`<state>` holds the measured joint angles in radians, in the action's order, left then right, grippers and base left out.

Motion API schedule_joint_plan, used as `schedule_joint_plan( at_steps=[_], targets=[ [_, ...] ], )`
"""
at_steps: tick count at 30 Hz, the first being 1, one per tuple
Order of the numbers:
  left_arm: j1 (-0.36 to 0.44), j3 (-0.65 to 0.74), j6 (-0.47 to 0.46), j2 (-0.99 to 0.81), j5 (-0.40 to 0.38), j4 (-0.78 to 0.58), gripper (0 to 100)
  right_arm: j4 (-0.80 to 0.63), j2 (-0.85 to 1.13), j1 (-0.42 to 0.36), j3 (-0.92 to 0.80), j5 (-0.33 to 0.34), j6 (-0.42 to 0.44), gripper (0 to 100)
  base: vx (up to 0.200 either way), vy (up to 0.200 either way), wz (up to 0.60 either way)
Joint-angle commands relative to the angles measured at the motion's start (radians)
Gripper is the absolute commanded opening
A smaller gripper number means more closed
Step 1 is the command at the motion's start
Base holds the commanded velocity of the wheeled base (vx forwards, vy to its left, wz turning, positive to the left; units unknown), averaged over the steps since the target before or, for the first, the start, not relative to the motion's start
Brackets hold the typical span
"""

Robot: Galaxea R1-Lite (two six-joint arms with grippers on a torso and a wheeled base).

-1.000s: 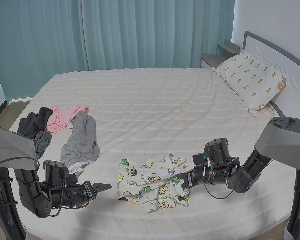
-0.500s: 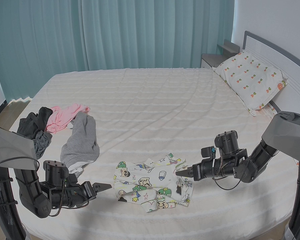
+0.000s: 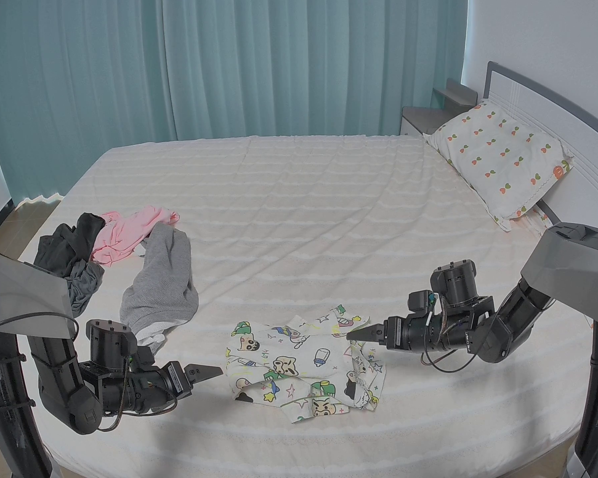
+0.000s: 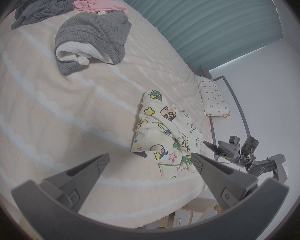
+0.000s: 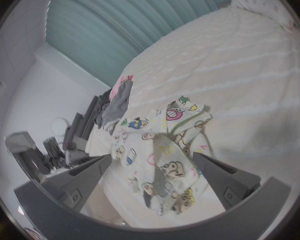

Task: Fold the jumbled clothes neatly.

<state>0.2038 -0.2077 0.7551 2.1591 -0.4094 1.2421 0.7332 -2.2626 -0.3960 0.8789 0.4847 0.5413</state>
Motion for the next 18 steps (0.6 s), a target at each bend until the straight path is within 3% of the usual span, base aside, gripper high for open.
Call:
schedule_joint_plan(
  at_steps=[1,10,18],
  targets=[
    [0.000,0.001,0.001,0.001,-0.003,0.000,100,-0.006,-0.097,-0.007,0.146,0.025,0.094,100,0.000,0.000,0.00],
    [0.000,0.001,0.001,0.002,0.000,0.014,100,-0.255,-0.173,-0.037,0.365,0.014,0.089,100,0.000,0.000,0.00],
    [0.000,0.007,0.003,0.002,0.000,0.014,100,-0.304,-0.236,-0.060,0.459,0.015,0.085,100,0.000,0.000,0.00]
  ],
)
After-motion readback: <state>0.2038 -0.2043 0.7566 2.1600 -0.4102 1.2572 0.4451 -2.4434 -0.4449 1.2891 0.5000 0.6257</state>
